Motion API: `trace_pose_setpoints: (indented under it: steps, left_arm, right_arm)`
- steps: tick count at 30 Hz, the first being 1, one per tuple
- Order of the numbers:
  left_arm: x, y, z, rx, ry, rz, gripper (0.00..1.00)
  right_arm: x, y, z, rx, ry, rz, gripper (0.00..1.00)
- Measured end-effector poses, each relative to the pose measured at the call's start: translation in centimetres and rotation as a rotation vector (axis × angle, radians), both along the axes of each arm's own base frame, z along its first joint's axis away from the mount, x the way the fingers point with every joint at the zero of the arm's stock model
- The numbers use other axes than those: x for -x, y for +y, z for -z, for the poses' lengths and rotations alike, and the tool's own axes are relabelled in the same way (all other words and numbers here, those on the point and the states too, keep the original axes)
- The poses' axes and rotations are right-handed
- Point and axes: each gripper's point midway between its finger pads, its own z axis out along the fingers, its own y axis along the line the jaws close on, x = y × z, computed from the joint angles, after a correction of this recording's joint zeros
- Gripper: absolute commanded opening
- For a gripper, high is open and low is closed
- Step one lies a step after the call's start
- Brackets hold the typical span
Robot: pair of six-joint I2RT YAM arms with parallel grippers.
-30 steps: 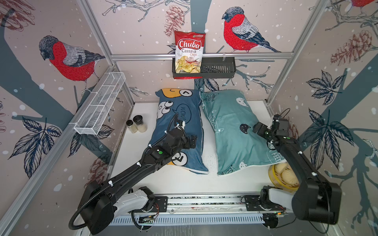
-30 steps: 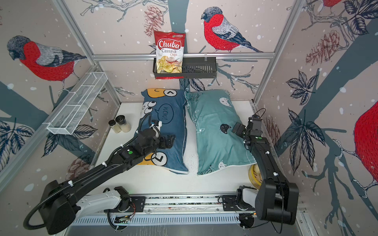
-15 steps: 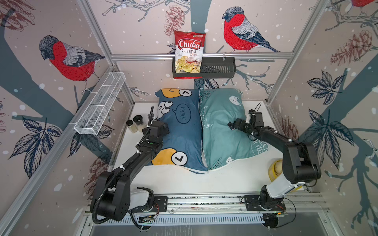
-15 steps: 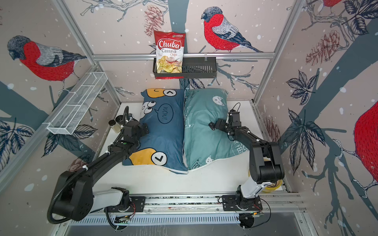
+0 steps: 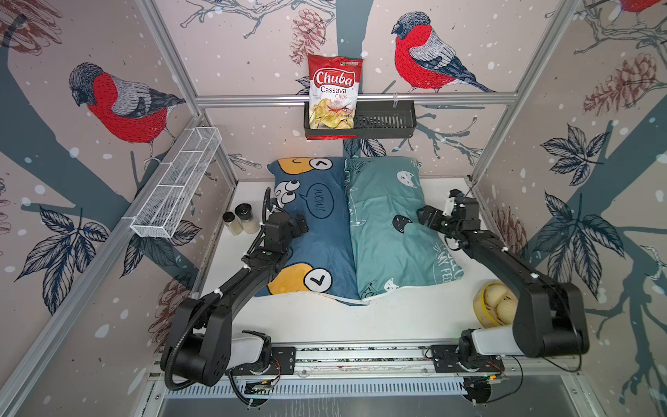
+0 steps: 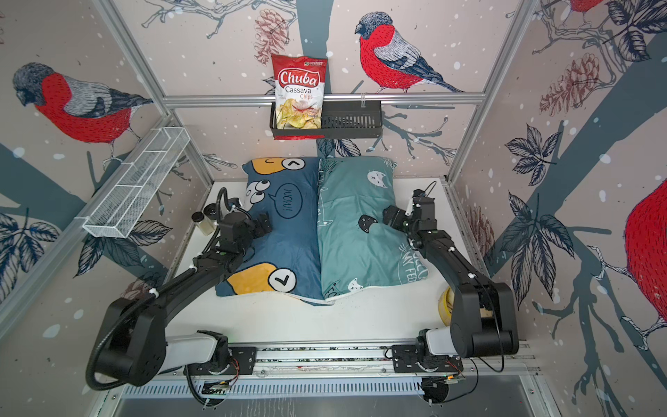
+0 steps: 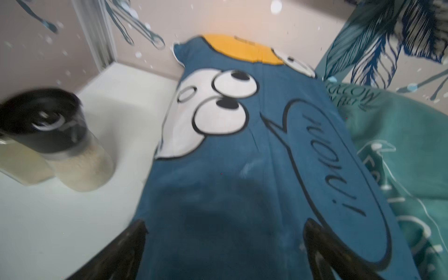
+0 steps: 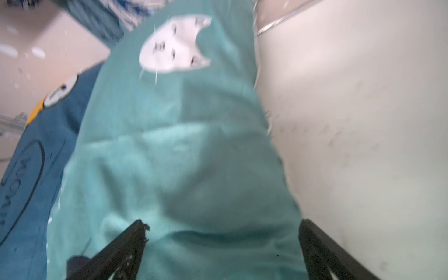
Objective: Zip up pillowcases
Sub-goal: Reset both arms
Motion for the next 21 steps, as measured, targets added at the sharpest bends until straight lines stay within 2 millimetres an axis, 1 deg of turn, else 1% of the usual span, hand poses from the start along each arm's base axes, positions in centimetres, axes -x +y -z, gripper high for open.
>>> trace_pose_setpoints:
  steps: [2, 3, 4, 5, 6, 7, 8, 11, 14, 16, 18, 21]
  left_arm:
    - [-0.1, 1.4, -2.1, -0.054, -0.055, -0.048, 1.00]
    - [-0.1, 2.0, -2.6, -0.080, -0.069, -0.073, 1.00]
    - [0.0, 3.1, -2.8, -0.120, -0.084, -0.116, 1.00]
    - [0.1, 4.2, -2.5, -0.158, -0.086, -0.157, 1.00]
    - [0.3, 5.1, -1.8, -0.192, -0.075, -0.191, 1.00]
    - [0.5, 6.0, -0.6, -0.232, -0.051, -0.222, 1.00]
    - [0.7, 6.7, 0.8, -0.274, -0.016, -0.247, 1.00]
    - [1.2, 8.0, 4.0, -0.363, 0.056, -0.286, 0.99]
    - [1.2, 8.7, 5.7, -0.404, 0.075, -0.307, 0.99]
    - [1.2, 8.9, 6.1, -0.411, 0.065, -0.311, 0.99]
    - [1.0, 9.1, 6.3, -0.415, 0.048, -0.312, 0.99]
    - [0.7, 9.3, 6.8, -0.397, 0.022, -0.303, 0.99]
  right_arm:
    - [0.2, -3.4, -1.6, 0.037, -0.049, 0.116, 0.99]
    - [0.5, -5.0, -1.7, 0.057, -0.055, 0.170, 0.99]
    - [0.8, -6.7, -1.4, 0.085, -0.053, 0.230, 0.99]
    - [1.3, -8.3, -0.5, 0.122, -0.037, 0.284, 1.00]
    - [1.7, -9.3, 0.4, 0.143, -0.019, 0.322, 0.99]
    - [2.3, -10.3, 1.8, 0.174, 0.014, 0.361, 0.99]
    - [2.8, -10.8, 3.1, 0.201, 0.041, 0.380, 1.00]
    - [3.6, -11.7, 7.0, 0.258, 0.112, 0.402, 0.99]
    - [4.1, -12.0, 10.1, 0.302, 0.163, 0.409, 0.99]
    - [4.0, -11.9, 11.2, 0.318, 0.160, 0.408, 0.99]
    - [4.0, -11.6, 11.9, 0.337, 0.137, 0.400, 0.99]
    - [3.9, -11.4, 12.2, 0.347, 0.090, 0.409, 0.99]
